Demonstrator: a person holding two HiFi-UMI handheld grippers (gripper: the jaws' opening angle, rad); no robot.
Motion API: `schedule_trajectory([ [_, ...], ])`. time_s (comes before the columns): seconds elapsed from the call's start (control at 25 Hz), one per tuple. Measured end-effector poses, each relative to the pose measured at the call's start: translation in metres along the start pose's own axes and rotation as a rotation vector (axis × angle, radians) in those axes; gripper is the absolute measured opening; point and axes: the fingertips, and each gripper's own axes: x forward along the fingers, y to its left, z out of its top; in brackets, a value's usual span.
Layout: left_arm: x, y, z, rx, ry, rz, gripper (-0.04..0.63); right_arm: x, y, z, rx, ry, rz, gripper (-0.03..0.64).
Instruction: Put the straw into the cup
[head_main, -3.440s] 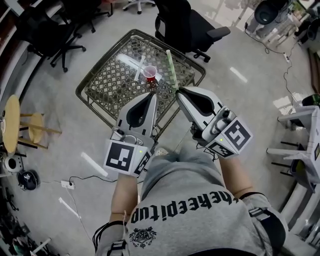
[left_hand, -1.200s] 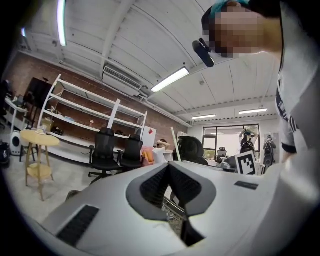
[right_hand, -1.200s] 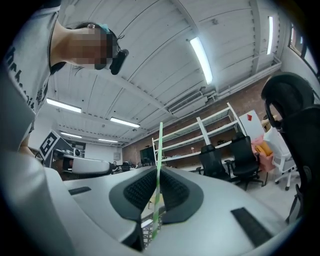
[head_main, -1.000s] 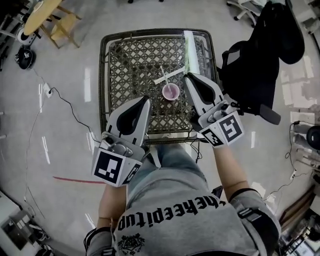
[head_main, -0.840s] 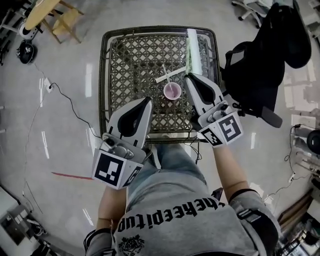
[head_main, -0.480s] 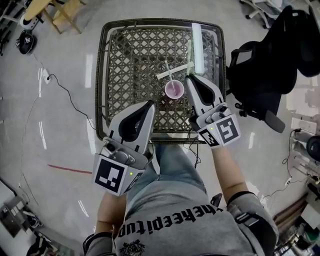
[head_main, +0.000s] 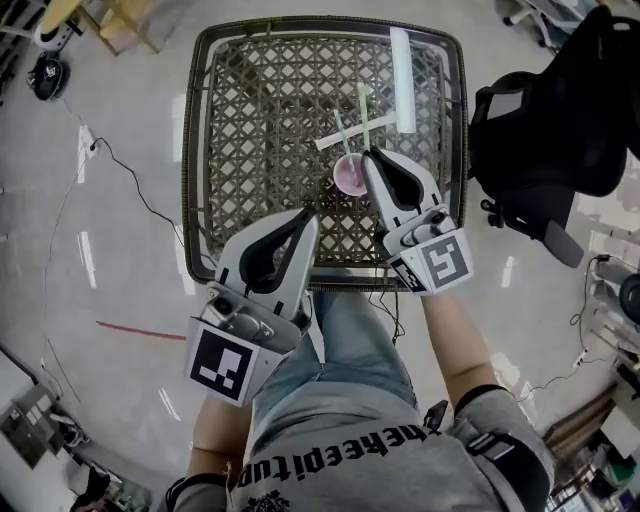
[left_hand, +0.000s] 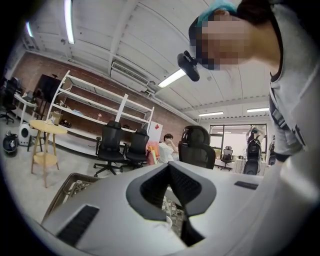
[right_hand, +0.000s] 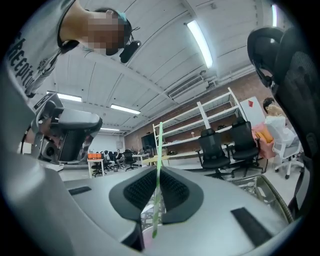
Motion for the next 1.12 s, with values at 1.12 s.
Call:
schedule_trajectory([
  [1.12,0.014,0.005,-0.048,-0.038,0.057,-0.043,0.043,-0.001,0.002,-0.067,-0.196,0.062,-0.015,0.041],
])
